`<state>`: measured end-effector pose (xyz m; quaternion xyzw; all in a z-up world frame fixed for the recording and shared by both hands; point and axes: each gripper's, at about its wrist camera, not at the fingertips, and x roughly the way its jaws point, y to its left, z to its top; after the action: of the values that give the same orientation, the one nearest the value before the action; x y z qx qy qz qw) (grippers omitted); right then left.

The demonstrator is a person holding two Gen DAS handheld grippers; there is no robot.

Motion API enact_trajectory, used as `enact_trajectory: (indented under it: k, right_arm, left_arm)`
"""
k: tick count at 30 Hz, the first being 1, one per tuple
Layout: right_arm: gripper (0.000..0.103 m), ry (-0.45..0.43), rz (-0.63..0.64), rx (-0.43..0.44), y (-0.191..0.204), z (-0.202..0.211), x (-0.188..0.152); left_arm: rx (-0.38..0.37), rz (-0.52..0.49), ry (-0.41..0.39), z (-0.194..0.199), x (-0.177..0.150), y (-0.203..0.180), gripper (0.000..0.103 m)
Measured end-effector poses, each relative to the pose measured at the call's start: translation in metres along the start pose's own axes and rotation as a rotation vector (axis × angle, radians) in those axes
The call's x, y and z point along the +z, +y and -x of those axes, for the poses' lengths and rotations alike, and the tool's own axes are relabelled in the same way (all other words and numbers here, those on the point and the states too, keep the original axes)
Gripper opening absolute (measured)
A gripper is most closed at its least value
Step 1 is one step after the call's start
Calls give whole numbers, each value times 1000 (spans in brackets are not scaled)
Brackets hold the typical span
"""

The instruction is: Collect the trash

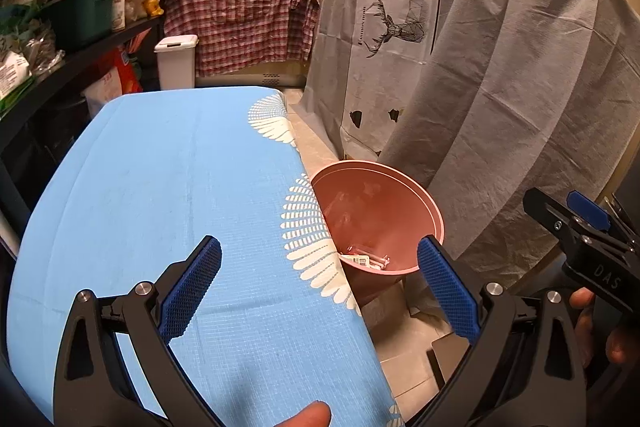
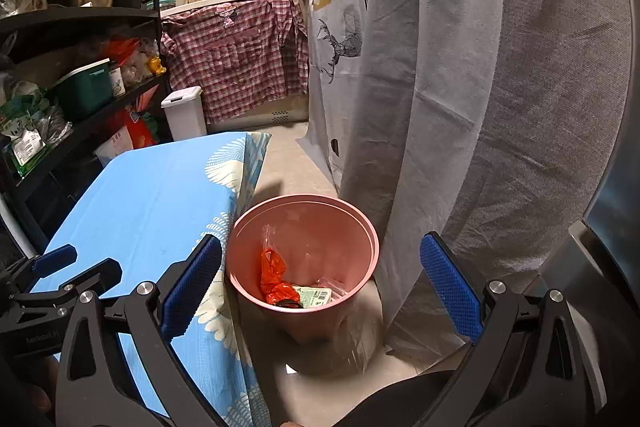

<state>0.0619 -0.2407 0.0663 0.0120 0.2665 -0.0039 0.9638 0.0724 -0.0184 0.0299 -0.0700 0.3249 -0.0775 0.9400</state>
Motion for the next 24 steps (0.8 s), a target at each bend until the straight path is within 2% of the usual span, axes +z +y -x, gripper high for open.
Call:
enact_trajectory:
  k: [24]
  right_arm:
    - [98,-2,1,-1,0,0,0]
  left_arm:
    - [3,-7,1,0,1,0,95]
